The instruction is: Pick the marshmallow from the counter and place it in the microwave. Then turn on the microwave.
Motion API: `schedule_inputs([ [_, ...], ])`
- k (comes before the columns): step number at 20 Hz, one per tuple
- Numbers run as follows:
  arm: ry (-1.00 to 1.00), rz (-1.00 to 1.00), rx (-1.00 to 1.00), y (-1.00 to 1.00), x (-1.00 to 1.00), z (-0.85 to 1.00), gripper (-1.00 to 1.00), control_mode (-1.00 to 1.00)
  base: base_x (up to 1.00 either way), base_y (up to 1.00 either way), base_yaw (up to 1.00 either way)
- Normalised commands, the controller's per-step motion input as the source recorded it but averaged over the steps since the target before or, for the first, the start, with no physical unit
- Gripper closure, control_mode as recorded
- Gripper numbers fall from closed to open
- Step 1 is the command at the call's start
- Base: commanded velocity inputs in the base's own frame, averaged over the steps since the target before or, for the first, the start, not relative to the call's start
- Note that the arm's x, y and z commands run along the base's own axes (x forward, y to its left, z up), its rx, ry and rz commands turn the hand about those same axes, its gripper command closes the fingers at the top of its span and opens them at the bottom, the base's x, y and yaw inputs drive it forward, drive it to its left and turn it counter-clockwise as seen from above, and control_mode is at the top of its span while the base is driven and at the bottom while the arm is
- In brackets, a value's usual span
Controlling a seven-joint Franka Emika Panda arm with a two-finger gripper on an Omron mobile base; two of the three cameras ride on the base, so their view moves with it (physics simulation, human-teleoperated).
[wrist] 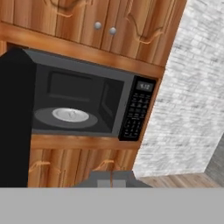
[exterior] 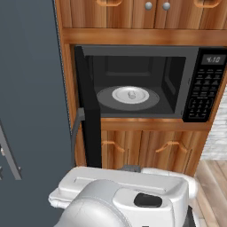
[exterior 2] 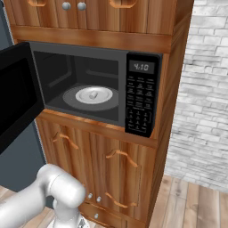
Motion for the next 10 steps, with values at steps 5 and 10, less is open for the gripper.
schedule_inputs([
  [5,0.0,-0.04,0.0,0.11,0.2,-0.16,1.0,-1.0,0.0,0.0,0.0],
  [10,0.0,-0.03,0.0,0.07,0.23,-0.2,1.0,-1.0,0.0,0.0,0.0],
])
